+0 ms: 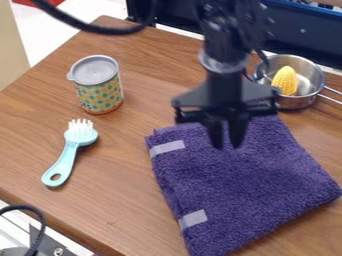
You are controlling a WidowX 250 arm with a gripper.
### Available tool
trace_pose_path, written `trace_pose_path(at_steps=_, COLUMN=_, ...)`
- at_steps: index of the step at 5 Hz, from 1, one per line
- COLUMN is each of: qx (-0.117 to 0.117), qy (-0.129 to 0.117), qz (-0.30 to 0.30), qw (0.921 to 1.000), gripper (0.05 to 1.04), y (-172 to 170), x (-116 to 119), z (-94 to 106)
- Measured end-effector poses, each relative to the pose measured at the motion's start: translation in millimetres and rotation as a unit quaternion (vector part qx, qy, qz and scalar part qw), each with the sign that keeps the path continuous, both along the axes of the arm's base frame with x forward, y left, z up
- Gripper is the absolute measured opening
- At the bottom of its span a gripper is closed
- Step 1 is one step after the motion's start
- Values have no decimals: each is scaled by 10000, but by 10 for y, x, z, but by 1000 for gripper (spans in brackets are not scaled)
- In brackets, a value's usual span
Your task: Move the towel to the upper part of the table
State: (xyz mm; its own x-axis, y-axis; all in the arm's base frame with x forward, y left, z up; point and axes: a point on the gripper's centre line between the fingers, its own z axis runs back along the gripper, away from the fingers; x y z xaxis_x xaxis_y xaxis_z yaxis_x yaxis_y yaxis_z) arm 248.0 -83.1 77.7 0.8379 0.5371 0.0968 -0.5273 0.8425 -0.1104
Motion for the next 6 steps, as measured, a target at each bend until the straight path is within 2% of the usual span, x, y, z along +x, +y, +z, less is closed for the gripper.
trace_pose_path(at_steps=1, qx=338, qy=86, qz=275, qw=9990, gripper=59, y=-63, x=-20, z=-149)
trace_pose_path(at_steps=2, qx=451, qy=48, qz=431, qw=9980, gripper=53, y=-52, x=16, z=-275)
trace_pose_path(at_steps=3, qx=378, qy=100, qz=265, qw=9989, gripper=53, y=-3, x=8, z=-357)
trace_pose_path(at_steps=4, qx=199, qy=252, qz=-208, qw=9993, gripper=53, y=94, x=-58, z=-437)
trace_pose_path(at_steps=5, qx=192, qy=326, qz=-868, qw=9955, gripper=53, y=208, x=-124, z=-448)
trace_pose_path(at_steps=6, qx=312, qy=310, qz=-1308, qw=9904, gripper=53, y=326, x=-88, z=-447)
